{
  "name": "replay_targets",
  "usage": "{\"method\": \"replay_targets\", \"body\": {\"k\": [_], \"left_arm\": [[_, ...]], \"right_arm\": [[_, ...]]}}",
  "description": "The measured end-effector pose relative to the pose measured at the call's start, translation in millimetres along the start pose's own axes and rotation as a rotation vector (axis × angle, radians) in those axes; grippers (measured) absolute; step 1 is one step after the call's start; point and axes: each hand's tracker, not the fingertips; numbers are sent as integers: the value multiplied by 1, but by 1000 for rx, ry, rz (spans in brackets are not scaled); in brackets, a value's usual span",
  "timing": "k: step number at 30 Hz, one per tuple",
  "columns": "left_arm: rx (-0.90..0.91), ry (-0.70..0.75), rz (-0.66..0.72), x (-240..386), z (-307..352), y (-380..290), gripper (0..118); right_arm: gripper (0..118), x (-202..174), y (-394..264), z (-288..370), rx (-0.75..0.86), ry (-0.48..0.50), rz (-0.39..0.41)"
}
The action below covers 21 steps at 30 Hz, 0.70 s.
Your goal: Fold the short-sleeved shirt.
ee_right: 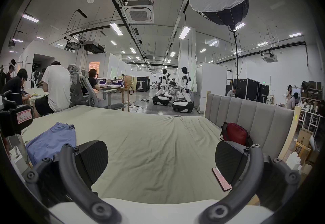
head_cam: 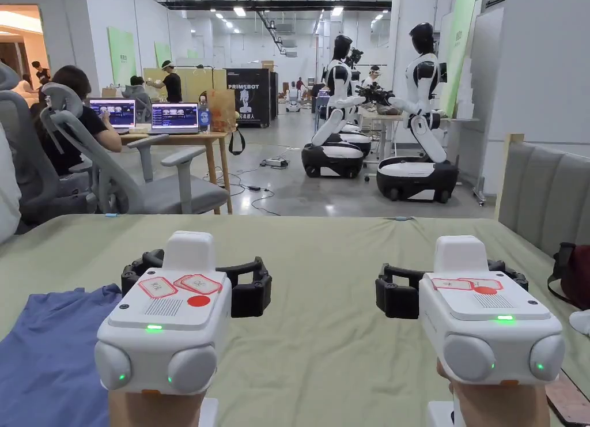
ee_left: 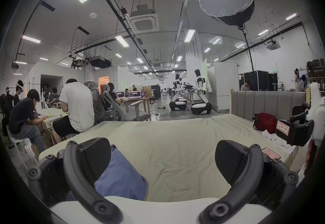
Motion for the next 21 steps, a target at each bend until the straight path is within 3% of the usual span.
{"method": "replay_targets", "body": {"k": [21], "left_arm": [[-11,18,-27,4,0,3,118]], "right_arm": [[118,0,-1,-1,-3,-2,6]]}}
